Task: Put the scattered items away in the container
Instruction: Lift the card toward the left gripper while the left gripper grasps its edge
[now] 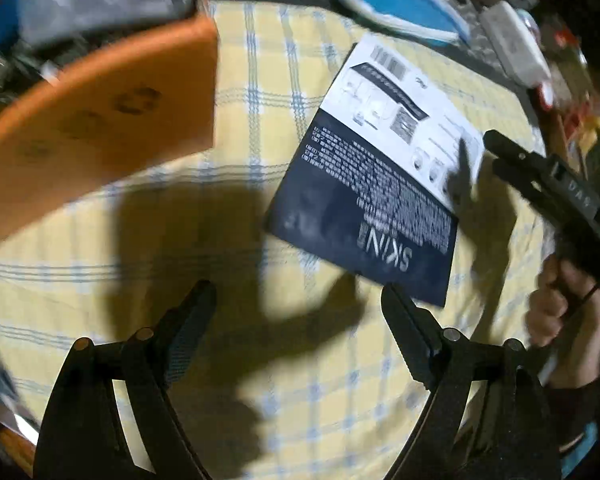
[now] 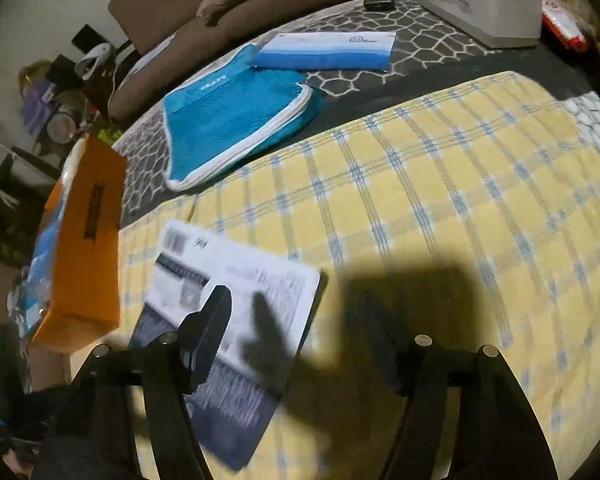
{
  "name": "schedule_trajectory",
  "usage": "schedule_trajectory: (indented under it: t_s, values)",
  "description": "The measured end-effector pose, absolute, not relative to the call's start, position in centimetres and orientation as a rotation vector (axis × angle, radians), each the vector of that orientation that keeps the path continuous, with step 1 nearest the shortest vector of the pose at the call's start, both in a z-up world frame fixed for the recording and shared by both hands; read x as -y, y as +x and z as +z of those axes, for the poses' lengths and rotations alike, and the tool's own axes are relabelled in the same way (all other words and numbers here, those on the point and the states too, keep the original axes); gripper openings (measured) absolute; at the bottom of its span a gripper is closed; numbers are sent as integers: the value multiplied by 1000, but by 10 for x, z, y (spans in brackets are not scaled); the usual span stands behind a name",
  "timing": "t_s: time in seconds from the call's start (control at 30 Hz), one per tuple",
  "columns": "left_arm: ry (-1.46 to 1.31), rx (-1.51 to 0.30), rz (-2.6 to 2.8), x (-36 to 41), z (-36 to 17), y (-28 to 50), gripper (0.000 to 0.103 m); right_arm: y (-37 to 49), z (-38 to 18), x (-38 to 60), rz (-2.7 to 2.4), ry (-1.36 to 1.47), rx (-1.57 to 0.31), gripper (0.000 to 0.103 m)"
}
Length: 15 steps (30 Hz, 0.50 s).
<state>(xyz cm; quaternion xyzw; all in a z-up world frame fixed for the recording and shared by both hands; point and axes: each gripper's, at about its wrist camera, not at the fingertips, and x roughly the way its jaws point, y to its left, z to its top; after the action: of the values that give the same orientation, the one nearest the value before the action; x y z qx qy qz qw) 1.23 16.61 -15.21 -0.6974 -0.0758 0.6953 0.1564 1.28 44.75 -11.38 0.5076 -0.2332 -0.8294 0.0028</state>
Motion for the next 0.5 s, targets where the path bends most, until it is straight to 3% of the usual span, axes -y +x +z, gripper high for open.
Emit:
schedule_trajectory:
  t_s: [0.27, 0.33, 0.4, 0.5]
  values:
    - [-1958, 298, 2075, -166, -155, 8, 81, 2, -128, -442, -2499, 1492, 712, 70]
    - [-1946, 323, 2089, -161, -153, 7, 72, 1, -131, -438, -2457, 1489, 728, 64]
    - [-1934, 370, 2093, -155, -152, 6, 57, 1, -131, -435, -2447, 1493, 719, 47]
    - [-1937, 422, 2081, -151, -155, 0, 39, 2, -130, -435, -2423, 1478, 760, 29]
